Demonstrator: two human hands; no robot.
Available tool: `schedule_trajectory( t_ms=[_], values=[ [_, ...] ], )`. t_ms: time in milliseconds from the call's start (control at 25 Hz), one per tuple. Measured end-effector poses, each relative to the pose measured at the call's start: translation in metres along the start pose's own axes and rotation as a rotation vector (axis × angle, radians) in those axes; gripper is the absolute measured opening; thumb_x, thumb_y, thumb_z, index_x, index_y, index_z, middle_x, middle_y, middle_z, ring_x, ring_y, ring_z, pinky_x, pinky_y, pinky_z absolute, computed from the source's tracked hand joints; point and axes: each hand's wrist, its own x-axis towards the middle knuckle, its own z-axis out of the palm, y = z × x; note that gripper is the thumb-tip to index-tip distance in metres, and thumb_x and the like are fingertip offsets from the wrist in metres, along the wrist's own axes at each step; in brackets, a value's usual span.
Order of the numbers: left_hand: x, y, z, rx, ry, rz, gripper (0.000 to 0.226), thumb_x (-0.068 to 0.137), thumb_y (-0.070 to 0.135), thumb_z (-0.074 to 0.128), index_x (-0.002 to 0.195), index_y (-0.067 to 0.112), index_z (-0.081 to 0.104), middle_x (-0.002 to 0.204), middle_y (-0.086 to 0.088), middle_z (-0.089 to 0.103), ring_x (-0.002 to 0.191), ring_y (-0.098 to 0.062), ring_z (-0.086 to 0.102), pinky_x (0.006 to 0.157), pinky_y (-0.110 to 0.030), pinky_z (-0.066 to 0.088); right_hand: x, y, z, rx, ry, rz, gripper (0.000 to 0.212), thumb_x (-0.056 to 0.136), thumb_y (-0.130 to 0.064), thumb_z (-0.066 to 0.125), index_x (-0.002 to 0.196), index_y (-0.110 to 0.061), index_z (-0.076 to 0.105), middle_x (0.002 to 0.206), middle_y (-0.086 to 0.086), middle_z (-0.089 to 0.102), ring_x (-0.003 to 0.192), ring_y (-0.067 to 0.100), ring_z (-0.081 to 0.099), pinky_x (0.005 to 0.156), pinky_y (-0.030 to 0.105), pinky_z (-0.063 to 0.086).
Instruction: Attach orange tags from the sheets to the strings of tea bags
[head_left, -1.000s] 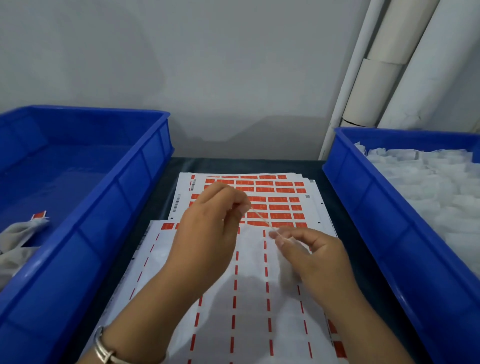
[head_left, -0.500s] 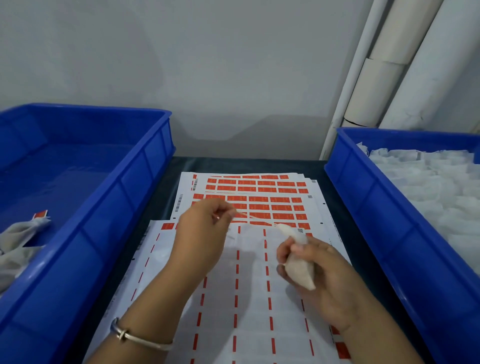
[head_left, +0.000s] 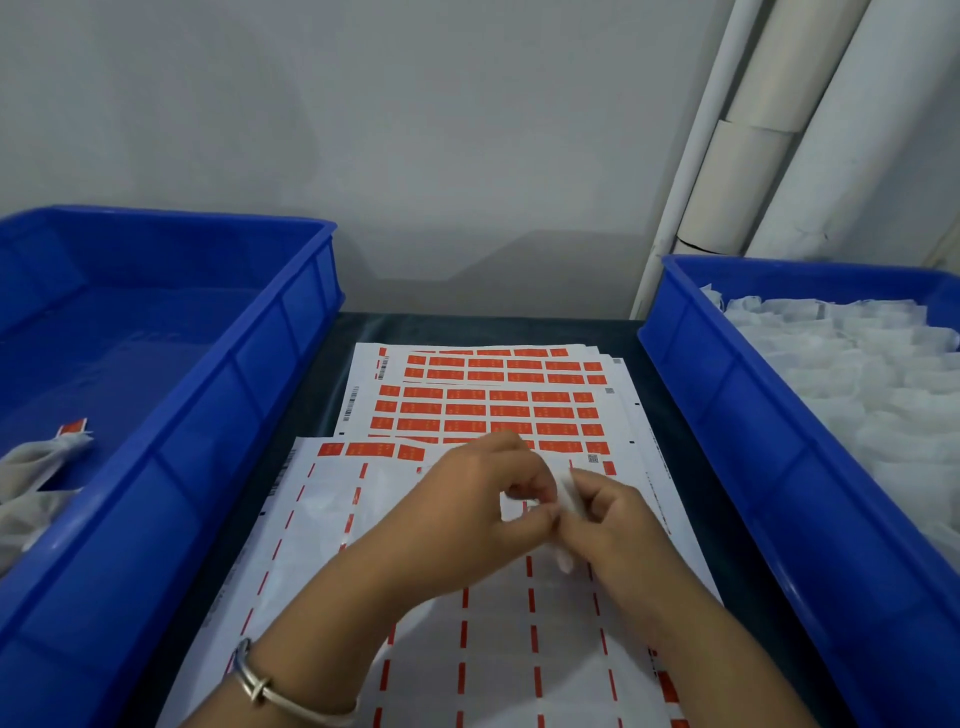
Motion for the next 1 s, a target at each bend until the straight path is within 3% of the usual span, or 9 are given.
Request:
schedule_trajectory(
  t_ms=[120, 200, 400, 480, 640, 760, 880, 1000],
  values=[
    [0.003, 0.0, 0.002, -0.04, 0.052, 0.0, 0.021, 0.09, 0.032, 0.056, 0.077, 0.046, 0.049, 0.099, 0.039, 0.04, 0.101, 0.017, 0.038, 0.071, 0.007, 0.035, -0.001, -0.002, 0.003, -0.087, -0.059, -0.034, 0.006, 0.087, -0.028, 0.064, 0.086, -0.032, 0.067, 0.082, -0.018, 0.069, 0.084, 0.005, 0.066, 0.073, 0.017, 0.052],
    [0.004, -0.001, 0.004, -0.094, 0.047, -0.025, 0.02, 0.093, 0.031, 0.051, 0.08, 0.045, 0.047, 0.098, 0.035, 0.044, 0.097, 0.011, 0.046, 0.072, 0.004, 0.038, -0.001, -0.003, 0.003, -0.096, -0.09, -0.04, 0.009, 0.087, -0.022, 0.063, 0.086, -0.031, 0.067, 0.08, -0.016, 0.068, 0.082, 0.006, 0.065, 0.076, 0.021, 0.053],
    [0.005, -0.002, 0.01, -0.37, 0.079, -0.19, 0.019, 0.096, 0.025, 0.047, 0.08, 0.035, 0.052, 0.085, 0.018, 0.057, 0.084, -0.008, 0.058, 0.074, -0.018, 0.053, -0.004, -0.007, 0.004, -0.095, -0.126, -0.069, 0.019, 0.09, -0.018, 0.058, 0.084, -0.034, 0.065, 0.074, -0.019, 0.065, 0.075, 0.0, 0.062, 0.066, 0.015, 0.048],
    [0.005, -0.002, 0.012, -0.457, 0.061, -0.243, 0.019, 0.096, 0.025, 0.045, 0.081, 0.032, 0.053, 0.083, 0.014, 0.059, 0.082, -0.01, 0.06, 0.073, -0.02, 0.054, -0.004, -0.007, 0.005, -0.102, -0.118, -0.087, 0.018, 0.089, -0.017, 0.059, 0.085, -0.034, 0.063, 0.073, -0.019, 0.064, 0.074, 0.0, 0.061, 0.062, 0.012, 0.047],
    [0.007, -0.001, 0.019, -0.506, 0.115, -0.324, 0.017, 0.096, 0.025, 0.046, 0.082, 0.026, 0.055, 0.079, 0.008, 0.06, 0.072, -0.009, 0.058, 0.063, -0.019, 0.05, -0.004, -0.004, 0.015, -0.164, 0.164, -0.167, 0.021, 0.08, -0.025, 0.071, 0.086, -0.036, 0.054, 0.083, -0.014, 0.063, 0.075, 0.008, 0.063, 0.059, 0.014, 0.052],
    [0.007, -0.001, 0.026, -0.565, 0.166, -0.383, 0.017, 0.095, 0.026, 0.048, 0.081, 0.026, 0.057, 0.078, 0.006, 0.062, 0.07, -0.013, 0.059, 0.063, -0.022, 0.052, -0.008, 0.0, 0.02, -0.385, 0.412, -0.388, 0.028, 0.076, -0.032, 0.074, 0.093, -0.043, 0.054, 0.087, -0.015, 0.066, 0.074, 0.009, 0.064, 0.064, 0.02, 0.055],
    [0.007, 0.0, 0.029, -0.602, 0.222, -0.419, 0.019, 0.095, 0.028, 0.05, 0.079, 0.029, 0.059, 0.076, 0.011, 0.063, 0.067, -0.006, 0.059, 0.056, -0.013, 0.047, -0.007, 0.002, 0.017, -0.537, 0.515, -0.594, 0.028, 0.08, -0.033, 0.063, 0.099, -0.014, 0.072, 0.085, -0.001, 0.072, 0.074, 0.015, 0.067, 0.068, 0.032, 0.059],
    [0.008, 0.0, 0.03, -0.635, 0.253, -0.459, 0.019, 0.095, 0.028, 0.05, 0.079, 0.028, 0.06, 0.074, 0.011, 0.063, 0.068, -0.008, 0.059, 0.056, -0.013, 0.047, -0.008, 0.002, 0.016, -0.668, 0.544, -0.687, 0.038, 0.081, -0.035, 0.056, 0.097, -0.006, 0.073, 0.085, 0.005, 0.073, 0.075, 0.018, 0.07, 0.074, 0.032, 0.057]
  ],
)
